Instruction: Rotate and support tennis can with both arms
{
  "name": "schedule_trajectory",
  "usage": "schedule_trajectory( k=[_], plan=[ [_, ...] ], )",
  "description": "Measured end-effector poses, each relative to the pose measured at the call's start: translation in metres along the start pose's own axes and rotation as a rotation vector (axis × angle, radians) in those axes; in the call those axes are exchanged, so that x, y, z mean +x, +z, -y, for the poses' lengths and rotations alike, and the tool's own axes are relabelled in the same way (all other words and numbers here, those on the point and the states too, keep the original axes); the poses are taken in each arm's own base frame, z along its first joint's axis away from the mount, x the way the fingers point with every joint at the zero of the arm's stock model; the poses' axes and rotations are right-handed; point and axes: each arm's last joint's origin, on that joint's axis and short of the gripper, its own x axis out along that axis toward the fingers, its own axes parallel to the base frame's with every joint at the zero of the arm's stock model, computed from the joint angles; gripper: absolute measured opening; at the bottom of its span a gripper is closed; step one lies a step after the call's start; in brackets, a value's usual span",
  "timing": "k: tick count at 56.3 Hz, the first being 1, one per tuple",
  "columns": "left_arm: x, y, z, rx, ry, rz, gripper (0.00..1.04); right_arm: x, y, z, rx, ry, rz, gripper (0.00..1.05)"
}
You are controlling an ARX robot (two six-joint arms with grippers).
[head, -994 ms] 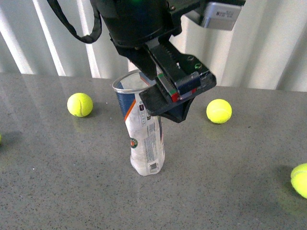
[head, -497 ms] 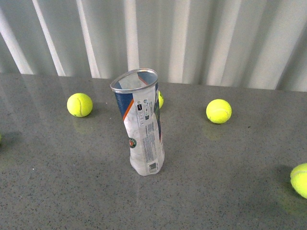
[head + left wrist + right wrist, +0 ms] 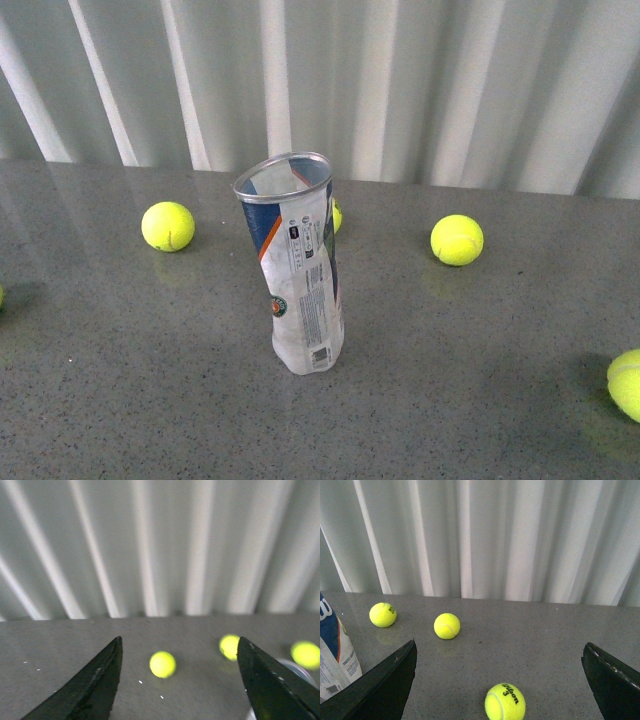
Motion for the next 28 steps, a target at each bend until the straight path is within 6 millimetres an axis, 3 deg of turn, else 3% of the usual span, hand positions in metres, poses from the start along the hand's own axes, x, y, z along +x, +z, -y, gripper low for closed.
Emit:
schedule_trajectory(
  k=[9, 18, 28],
  plan=[
    [-0.018, -0.041, -0.005, -0.063, 0.065, 0.08, 0.44, 0.0, 0.0, 0.0, 0.0, 0.0, 0.0, 0.97],
    [-0.034, -0.088, -0.012, -0.072, 0.043, 0.054, 0.03, 0.0, 0.0, 0.0, 0.0, 0.0, 0.0, 0.97],
    [-0.049, -0.117, -0.011, -0.081, 0.058, 0.048, 0.04, 0.0, 0.0, 0.0, 0.0, 0.0, 0.0, 0.97]
  ],
)
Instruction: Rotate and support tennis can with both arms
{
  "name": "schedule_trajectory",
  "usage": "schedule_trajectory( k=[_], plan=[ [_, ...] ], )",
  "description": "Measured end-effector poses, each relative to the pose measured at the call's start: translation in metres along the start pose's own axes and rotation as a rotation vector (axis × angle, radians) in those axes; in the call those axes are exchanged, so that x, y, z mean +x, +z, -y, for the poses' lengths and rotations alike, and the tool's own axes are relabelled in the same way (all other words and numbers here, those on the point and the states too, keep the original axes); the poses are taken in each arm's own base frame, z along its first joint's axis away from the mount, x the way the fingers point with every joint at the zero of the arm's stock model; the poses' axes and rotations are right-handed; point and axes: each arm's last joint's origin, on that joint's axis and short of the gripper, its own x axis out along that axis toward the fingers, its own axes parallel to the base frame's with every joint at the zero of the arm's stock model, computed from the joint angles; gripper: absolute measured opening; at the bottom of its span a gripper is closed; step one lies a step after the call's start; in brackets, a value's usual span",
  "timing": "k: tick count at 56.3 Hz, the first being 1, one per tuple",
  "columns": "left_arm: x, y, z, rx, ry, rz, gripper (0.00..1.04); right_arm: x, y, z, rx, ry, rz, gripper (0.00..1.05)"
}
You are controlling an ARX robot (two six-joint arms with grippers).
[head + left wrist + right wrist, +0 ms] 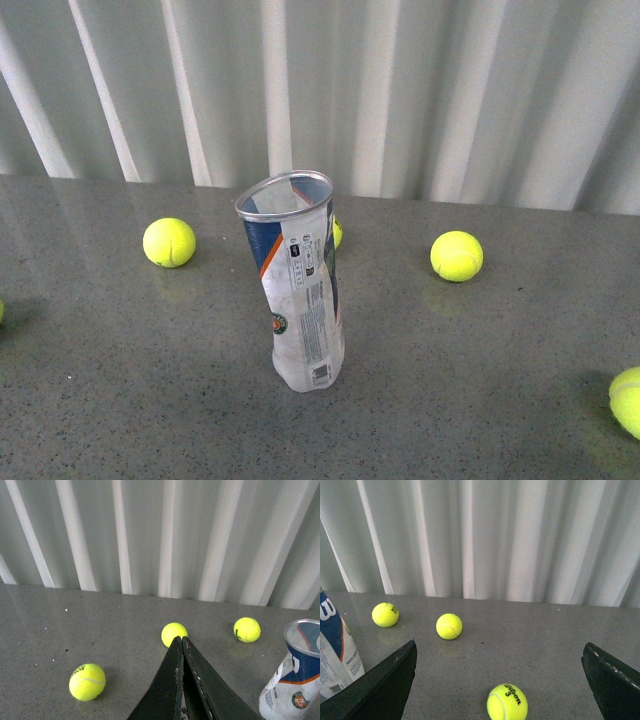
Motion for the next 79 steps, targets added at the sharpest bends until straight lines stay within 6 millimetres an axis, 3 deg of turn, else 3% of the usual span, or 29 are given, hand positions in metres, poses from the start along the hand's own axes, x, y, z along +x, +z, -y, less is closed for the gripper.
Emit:
schedule_trajectory(
  k=[42, 79],
  plan=[
    [-0.03, -0.037, 0.0, 0.0, -0.002, 0.014, 0.04, 0.0, 0.0, 0.0, 0.0, 0.0, 0.0, 0.97],
    [-0.048, -0.039, 0.0, -0.003, -0.002, 0.037, 0.04, 0.0, 0.0, 0.0, 0.0, 0.0, 0.0, 0.97]
  ],
)
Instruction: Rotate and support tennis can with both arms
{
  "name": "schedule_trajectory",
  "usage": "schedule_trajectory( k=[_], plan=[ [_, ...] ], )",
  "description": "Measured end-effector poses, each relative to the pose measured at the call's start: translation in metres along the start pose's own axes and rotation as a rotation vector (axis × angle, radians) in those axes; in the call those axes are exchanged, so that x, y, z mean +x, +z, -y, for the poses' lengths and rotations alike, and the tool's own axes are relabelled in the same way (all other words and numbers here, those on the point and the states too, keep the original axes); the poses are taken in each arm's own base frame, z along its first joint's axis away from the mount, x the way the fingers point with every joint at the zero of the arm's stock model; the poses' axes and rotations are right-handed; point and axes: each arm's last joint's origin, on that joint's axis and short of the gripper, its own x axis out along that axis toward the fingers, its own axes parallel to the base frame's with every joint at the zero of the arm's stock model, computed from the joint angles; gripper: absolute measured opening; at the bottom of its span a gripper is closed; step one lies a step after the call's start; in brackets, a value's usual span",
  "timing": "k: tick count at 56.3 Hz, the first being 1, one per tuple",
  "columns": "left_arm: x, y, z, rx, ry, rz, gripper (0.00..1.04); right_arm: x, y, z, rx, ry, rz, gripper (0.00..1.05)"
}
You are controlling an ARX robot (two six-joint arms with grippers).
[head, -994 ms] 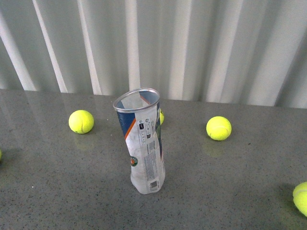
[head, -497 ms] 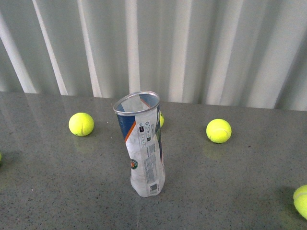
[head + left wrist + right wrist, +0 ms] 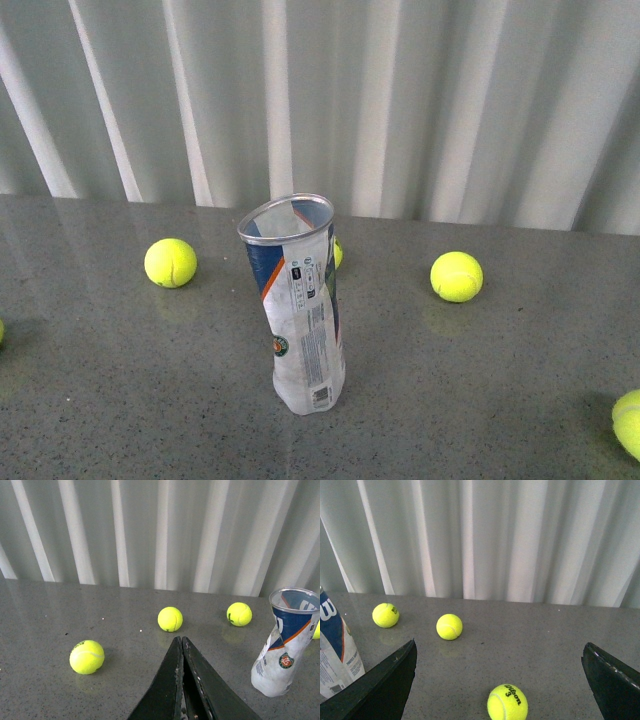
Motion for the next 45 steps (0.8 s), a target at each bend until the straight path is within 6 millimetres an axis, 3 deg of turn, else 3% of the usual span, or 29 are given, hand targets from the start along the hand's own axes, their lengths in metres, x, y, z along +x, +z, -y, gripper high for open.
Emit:
schedule_trajectory(
  k=[11, 40, 45],
  plan=[
    [0.0, -0.0003, 0.0, 0.0, 0.0, -0.003, 0.04, 0.0, 0.0, 0.0, 0.0, 0.0, 0.0, 0.97],
    [0.0, -0.0003, 0.0, -0.001, 0.0, -0.003, 0.95, 0.0, 0.0, 0.0, 0.0, 0.0, 0.0, 0.97],
    [0.0, -0.0003, 0.0, 0.0, 0.0, -0.003, 0.98, 0.0, 0.0, 0.0, 0.0, 0.0, 0.0, 0.97]
  ],
)
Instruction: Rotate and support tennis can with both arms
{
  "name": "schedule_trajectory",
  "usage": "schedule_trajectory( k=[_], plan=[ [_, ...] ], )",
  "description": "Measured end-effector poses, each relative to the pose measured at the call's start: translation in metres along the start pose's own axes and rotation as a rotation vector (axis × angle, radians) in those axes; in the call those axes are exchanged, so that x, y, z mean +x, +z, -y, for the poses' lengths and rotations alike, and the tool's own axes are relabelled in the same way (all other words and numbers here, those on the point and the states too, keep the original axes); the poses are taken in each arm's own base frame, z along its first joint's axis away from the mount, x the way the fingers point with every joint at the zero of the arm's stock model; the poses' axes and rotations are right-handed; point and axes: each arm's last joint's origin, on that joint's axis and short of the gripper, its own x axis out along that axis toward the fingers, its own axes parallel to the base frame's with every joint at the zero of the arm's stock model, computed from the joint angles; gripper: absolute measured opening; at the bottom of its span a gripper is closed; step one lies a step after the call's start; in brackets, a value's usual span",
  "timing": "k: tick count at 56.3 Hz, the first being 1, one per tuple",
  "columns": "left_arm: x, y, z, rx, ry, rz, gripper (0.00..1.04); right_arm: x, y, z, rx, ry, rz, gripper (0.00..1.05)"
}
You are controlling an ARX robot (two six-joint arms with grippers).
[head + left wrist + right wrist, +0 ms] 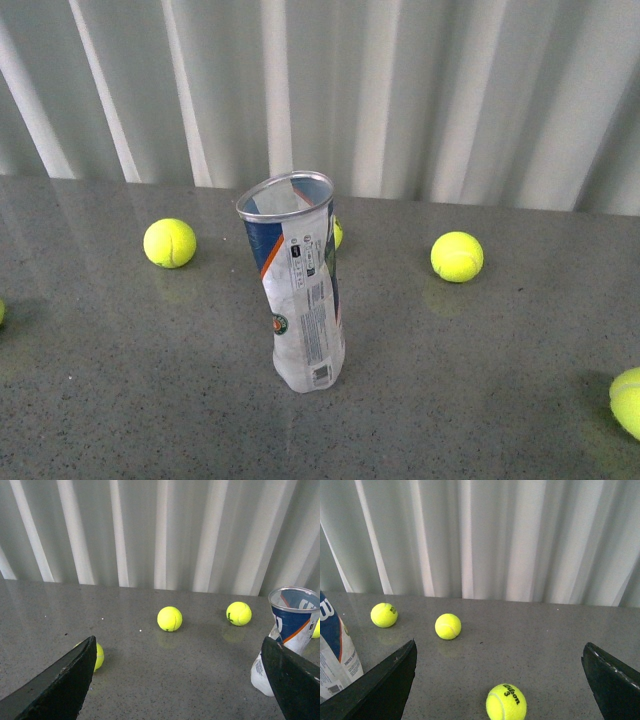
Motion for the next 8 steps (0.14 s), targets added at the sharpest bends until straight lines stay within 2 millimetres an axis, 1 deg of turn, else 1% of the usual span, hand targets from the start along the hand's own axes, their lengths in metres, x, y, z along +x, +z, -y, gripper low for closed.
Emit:
schedule_trajectory(
  k=[8],
  plan=[
    [0.0, 0.0, 0.0, 0.0, 0.0, 0.0, 0.98, 0.0, 0.0, 0.0, 0.0, 0.0, 0.0, 0.97]
  ],
)
